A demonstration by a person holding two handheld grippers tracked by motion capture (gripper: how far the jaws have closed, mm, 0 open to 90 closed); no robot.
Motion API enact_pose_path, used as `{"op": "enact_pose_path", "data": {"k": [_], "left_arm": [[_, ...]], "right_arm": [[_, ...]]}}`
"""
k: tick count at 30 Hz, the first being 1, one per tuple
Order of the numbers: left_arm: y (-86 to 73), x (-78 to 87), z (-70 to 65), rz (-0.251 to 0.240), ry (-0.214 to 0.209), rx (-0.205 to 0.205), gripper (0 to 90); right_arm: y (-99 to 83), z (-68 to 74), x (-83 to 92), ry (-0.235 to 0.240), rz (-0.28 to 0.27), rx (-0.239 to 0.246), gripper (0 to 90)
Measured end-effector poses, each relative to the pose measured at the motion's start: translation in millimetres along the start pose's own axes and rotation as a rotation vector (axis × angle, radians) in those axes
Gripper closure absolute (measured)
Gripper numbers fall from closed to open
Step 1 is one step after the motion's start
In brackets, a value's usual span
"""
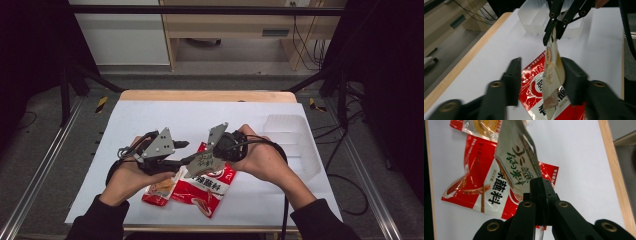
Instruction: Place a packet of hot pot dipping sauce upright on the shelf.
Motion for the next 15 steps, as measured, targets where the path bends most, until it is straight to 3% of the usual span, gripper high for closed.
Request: {"op": "enact_pose_path", "data": {"k": [2, 4, 5, 9, 12, 15], "left_arm": [[-4.6, 0.9, -1.6, -0.012, 0.015, 0.007, 31.4], [-10.7, 1.5, -2.3, -0.015, 0.04, 0.012, 28.3], [-14.3, 1.5, -2.1, -0.016, 0.056, 0.02, 20.6], [-33.4, 2.2, -1.2, 0.0, 0.094, 0.066, 11.4], [-49.7, 2.3, -1.5, 0.013, 0.105, 0.089, 9.4], [-66.5, 2.0, -2.0, 0.0, 0.114, 0.137, 7.8]], "right_arm": [[-1.5, -5.3, 3.7, -0.013, 0.001, -0.012, 90.0], [-2.1, -6.4, 5.0, -0.015, 0.001, -0.018, 90.0], [-3.0, -8.5, 7.7, -0.02, 0.004, -0.027, 90.0], [-4.7, -11.9, 12.6, -0.031, 0.011, -0.028, 90.0], [-6.3, -13.9, 15.0, -0.035, 0.015, -0.041, 90.0], [-9.1, -17.1, 18.3, -0.035, 0.017, -0.062, 90.0]]}}
Point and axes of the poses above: each handheld gripper's, and its own axes: x roughly backward along the jaws, y roughly out of its top, z roughly to its left, the point moved 7 cm from there along -x, roughly forward along the jaws, and after that the axes turned 4 degrees about -x, right-handed, at the moved point
